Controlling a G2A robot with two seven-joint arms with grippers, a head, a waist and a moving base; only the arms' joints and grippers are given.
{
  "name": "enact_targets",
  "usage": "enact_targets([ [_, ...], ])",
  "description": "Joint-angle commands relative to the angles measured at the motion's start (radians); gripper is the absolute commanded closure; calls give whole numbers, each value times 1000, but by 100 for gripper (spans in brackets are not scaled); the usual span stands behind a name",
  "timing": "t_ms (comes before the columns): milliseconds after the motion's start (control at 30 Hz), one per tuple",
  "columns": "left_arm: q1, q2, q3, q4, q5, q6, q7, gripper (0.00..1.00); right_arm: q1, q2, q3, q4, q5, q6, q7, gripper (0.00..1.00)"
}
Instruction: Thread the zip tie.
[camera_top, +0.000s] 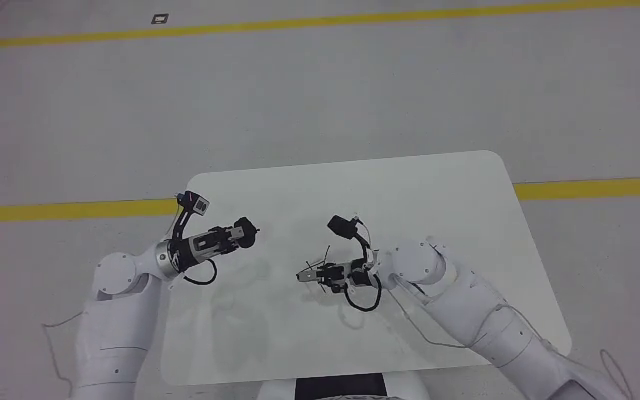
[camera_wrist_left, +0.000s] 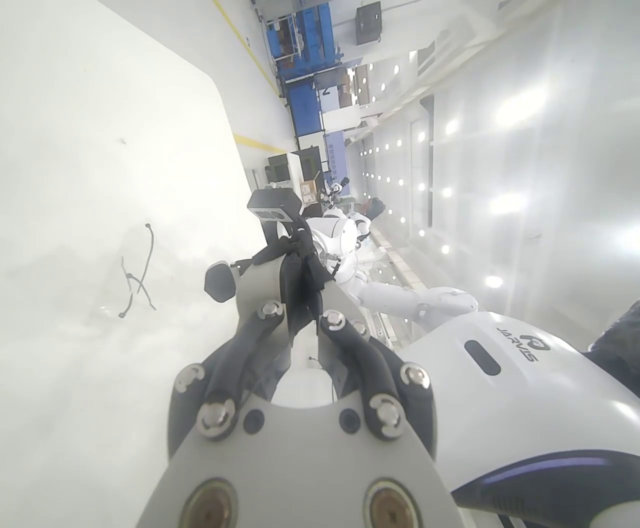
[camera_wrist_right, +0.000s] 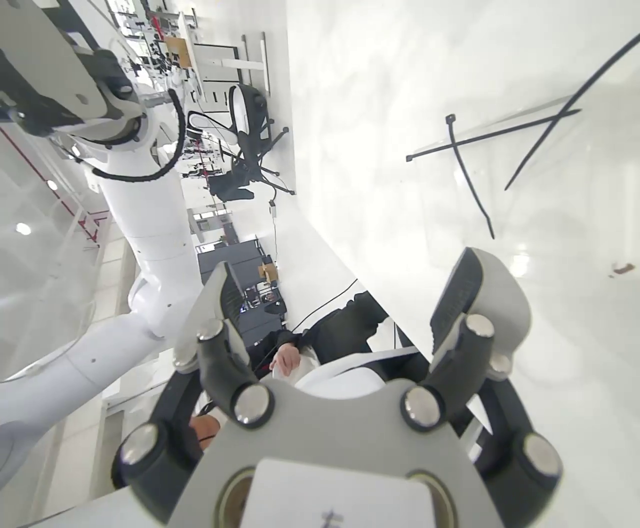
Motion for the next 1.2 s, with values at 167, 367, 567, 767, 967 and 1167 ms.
enact_targets([
  [167,0,0,0,0,0,0,0,100,56,-3,-45,-31,-103,100,59,0],
  [367,0,0,0,0,0,0,0,100,147,-30,-123,28,-173,106,137,0],
  [567,0,0,0,0,0,0,0,100,183,-56,-169,57,-215,106,113,0],
  [767,0,0,0,0,0,0,0,100,183,-56,-169,57,-215,106,113,0],
  [967,0,0,0,0,0,0,0,100,190,-62,-190,40,-258,106,88,0],
  [1167,0,0,0,0,0,0,0,100,246,-97,-245,110,-276,106,98,0],
])
